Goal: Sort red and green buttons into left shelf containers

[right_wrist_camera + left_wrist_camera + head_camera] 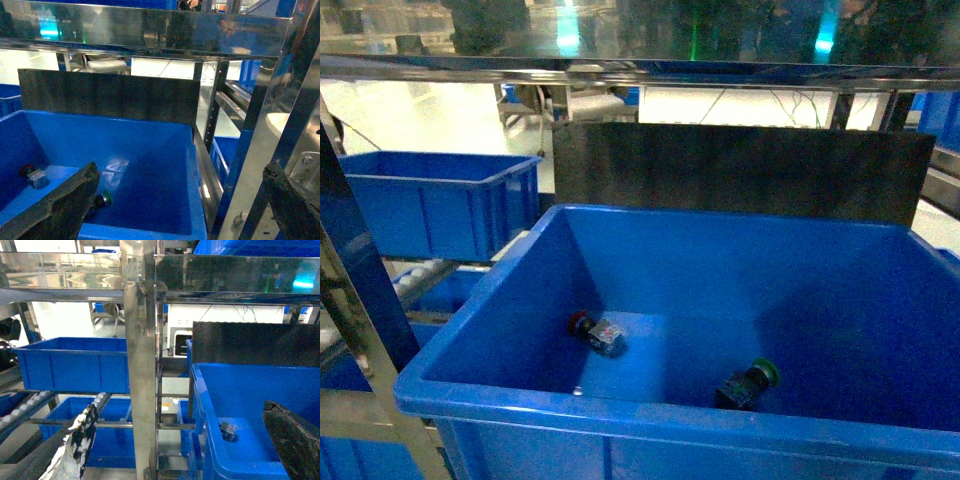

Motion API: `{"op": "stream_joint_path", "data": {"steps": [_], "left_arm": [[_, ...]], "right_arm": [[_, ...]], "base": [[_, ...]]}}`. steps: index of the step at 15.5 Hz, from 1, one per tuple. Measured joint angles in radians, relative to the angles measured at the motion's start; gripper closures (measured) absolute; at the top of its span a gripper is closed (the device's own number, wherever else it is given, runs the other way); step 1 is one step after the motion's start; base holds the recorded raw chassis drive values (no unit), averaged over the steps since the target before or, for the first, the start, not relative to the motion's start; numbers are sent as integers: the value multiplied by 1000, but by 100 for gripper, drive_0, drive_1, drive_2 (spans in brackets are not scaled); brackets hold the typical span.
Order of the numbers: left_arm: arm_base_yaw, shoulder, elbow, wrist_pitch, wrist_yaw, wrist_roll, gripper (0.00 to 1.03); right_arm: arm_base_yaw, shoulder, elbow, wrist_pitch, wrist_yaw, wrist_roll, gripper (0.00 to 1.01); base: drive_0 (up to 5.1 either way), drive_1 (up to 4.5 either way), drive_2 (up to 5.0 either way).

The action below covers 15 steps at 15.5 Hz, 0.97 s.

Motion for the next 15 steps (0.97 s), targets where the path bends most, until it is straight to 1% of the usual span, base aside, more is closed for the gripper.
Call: {"op": "stream_joint_path", "data": {"steps": [15], "left_arm": [[0,0,0,0,0,0,5]], "right_arm": [[0,0,0,0,0,0,3]], "base": [[0,0,0]]}}
